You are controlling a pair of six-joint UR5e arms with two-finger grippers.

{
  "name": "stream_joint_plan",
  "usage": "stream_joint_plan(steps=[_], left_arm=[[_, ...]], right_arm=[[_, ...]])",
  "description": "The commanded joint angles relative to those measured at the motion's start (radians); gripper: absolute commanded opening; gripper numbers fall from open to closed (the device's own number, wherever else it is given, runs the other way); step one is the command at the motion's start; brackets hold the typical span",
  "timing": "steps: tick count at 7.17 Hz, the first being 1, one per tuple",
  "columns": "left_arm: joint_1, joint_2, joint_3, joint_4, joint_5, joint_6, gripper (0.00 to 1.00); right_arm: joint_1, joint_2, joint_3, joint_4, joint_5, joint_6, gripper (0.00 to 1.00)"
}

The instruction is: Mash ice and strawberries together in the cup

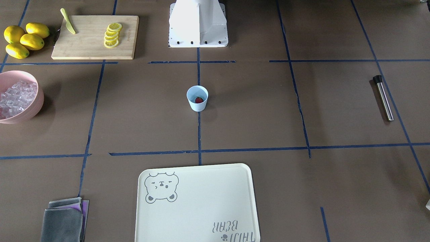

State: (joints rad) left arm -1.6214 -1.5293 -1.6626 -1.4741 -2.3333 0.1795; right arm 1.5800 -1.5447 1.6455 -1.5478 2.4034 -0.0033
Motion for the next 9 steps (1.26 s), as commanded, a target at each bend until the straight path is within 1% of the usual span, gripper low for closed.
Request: stream_joint_plan(steps=[1, 4, 9], left_arm=[[0.0, 0.001, 0.003, 0.0, -0.001, 0.0, 1.0], [-0.002, 0.006, 0.003, -0.006, -0.006, 0.0, 1.0], [-0.003, 0.006, 0.0, -0.003, -0.008, -0.001, 1.0]], right_arm=[[0.0, 0.0, -0.006, 0.0, -0.001, 0.0, 0.99], [0.011, -0.044, 0.002, 0.002, -0.001, 0.002, 0.99], [0.034, -0.075, -0.003, 0.002, -0.004, 0.005, 0.99]])
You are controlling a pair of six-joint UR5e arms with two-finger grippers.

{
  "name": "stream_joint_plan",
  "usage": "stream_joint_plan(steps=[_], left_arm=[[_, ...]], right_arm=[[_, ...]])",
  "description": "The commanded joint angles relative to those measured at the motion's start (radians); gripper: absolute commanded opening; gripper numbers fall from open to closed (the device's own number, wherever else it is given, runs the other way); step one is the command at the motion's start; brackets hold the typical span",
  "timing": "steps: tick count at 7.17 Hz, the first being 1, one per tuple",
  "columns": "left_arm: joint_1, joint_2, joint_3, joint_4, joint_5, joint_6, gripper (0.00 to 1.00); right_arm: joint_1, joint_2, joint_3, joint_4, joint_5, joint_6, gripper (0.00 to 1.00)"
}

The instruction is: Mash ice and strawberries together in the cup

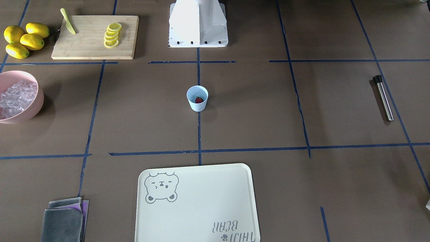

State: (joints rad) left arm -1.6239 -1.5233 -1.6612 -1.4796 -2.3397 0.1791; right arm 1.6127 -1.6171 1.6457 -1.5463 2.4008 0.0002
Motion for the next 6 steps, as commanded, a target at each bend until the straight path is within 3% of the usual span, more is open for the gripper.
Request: stream_joint_plan(steps=[1, 3, 6], left_arm=[[-0.001, -0.002, 0.0, 0.005, -0.001, -0.015, 1.0], [-0.002, -0.002, -0.006, -0.004, -0.001, -0.129, 1.0], [-0.002, 0.0, -0.005, -0.005, 0.0, -0.13, 1.0]], right_arm=[[0.001, -0.003, -0.003, 0.0, -0.005, 0.001, 0.99], [0.001, -0.003, -0.003, 0.0, -0.005, 0.001, 0.99], [0.001, -0.001, -0.003, 0.0, -0.006, 0.0, 0.99]])
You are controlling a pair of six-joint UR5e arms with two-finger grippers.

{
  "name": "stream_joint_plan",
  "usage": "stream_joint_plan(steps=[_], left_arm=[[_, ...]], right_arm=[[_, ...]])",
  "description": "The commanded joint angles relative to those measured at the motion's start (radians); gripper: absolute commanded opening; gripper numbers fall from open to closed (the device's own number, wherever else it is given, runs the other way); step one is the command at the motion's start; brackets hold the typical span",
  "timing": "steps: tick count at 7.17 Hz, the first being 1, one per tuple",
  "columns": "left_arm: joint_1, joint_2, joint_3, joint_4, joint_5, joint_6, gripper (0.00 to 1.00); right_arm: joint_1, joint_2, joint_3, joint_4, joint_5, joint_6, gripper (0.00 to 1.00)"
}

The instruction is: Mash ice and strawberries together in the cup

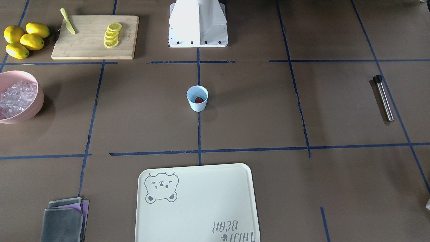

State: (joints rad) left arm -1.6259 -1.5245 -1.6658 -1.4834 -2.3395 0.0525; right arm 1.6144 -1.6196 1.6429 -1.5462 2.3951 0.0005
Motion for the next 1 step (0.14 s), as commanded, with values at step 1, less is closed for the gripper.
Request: stream_joint_plan(steps=[1], left_arm=[[0.0, 0.003, 0.0, -0.001, 0.0, -0.002, 1.0]], right_arm=[[-0.001, 0.001, 0.0, 0.0, -0.001, 0.001, 0.99]])
